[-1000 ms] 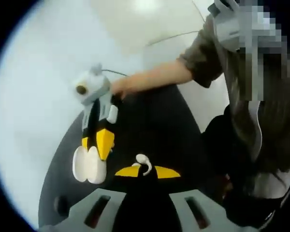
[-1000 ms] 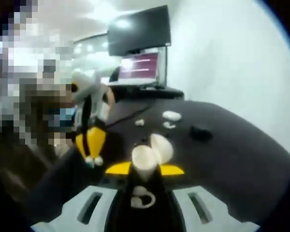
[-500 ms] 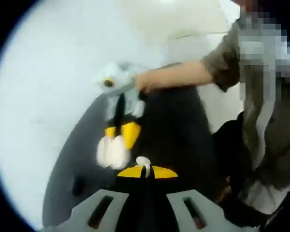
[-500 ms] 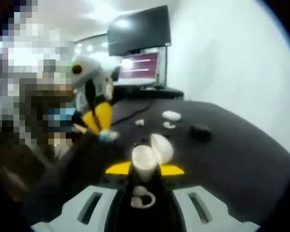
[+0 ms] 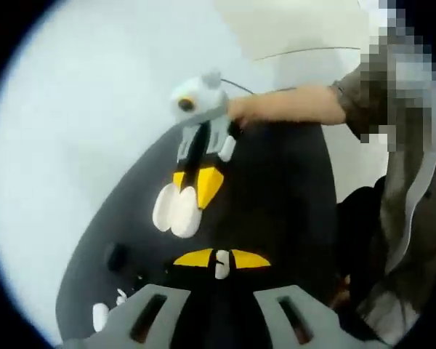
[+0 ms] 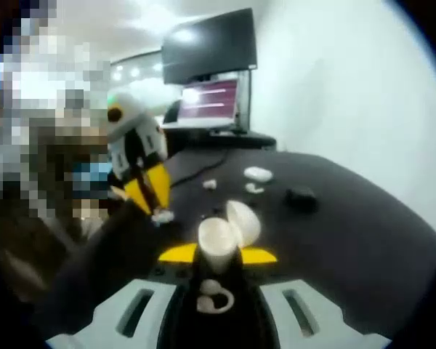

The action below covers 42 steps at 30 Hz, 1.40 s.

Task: Pick up three earphones and place each one into its charging case using tactile feedback, ensure that each earphone is properly inserted and securely positioned inside the case.

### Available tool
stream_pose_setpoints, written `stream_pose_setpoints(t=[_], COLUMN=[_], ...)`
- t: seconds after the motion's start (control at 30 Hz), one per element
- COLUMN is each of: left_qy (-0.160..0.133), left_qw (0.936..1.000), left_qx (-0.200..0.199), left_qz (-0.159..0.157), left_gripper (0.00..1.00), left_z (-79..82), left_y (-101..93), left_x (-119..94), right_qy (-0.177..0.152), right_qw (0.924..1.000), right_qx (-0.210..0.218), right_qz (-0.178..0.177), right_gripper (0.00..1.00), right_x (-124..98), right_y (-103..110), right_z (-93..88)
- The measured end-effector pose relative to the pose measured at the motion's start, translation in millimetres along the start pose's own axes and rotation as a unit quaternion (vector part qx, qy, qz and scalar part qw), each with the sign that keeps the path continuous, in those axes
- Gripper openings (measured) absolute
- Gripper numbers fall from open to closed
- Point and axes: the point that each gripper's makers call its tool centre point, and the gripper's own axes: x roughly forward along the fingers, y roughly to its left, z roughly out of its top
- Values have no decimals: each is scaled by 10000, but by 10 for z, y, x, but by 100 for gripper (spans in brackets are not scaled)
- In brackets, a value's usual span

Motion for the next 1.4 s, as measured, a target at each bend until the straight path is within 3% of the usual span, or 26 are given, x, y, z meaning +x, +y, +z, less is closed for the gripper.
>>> stream_pose_setpoints(t=[0.1, 0.13, 0.2, 0.23, 0.3, 0.4, 0.5, 0.6, 0.7, 0.87, 1.2, 1.33, 1.4], left_qy=[104, 25, 49, 33, 275, 213, -88, -197, -68, -103, -213, -271, -271], left_qw=[9992, 9974, 9974, 9948, 9929, 9840, 9850, 9860, 9849, 9855, 9870, 9911, 9920], left_qx=[370, 698, 683, 990, 1143, 1710, 1625, 1532, 1583, 1526, 1117, 852, 908], left_qz=[-58, -176, -245, -251, -175, -457, -578, -619, -695, -737, -1133, -991, -835], left_gripper=[9, 10, 12, 12, 12, 11, 11, 10, 10, 12, 12, 5, 4], left_z=[-50, -37, -71, -74, -177, -220, -140, -122, -202, -184, -161, -125, -109], left_y=[6, -22, -46, -41, -18, -162, -244, -225, -203, -124, -110, -12, 41], left_x=[-51, -78, -141, -165, -192, -180, -149, -92, -50, -28, 29, 75, 75], right_qy=[2, 4, 10, 10, 20, 30, 26, 24, 24, 32, 32, 37, 43], right_qw=[10000, 10000, 10000, 10000, 10000, 10000, 10000, 10000, 10000, 10000, 10000, 10000, 10000], right_qx=[-6, -5, -23, -28, -47, -78, -71, -75, -53, -65, -64, -54, -59], right_qz=[1, 0, -2, -4, -10, -14, -14, -13, -15, -12, -16, -7, -3], right_gripper=[21, 21, 21, 21, 21, 21, 21, 21, 21, 21, 21, 21, 21], right_x=[-1, -1, -1, -1, -1, 0, 1, -1, -1, -2, 1, 11, 12], right_y=[-4, -2, 1, 1, 1, 5, 6, 4, 2, 1, 2, 20, 24], right_z=[1, 1, 1, 1, 1, 2, 1, -2, -4, -6, -10, -17, -22])
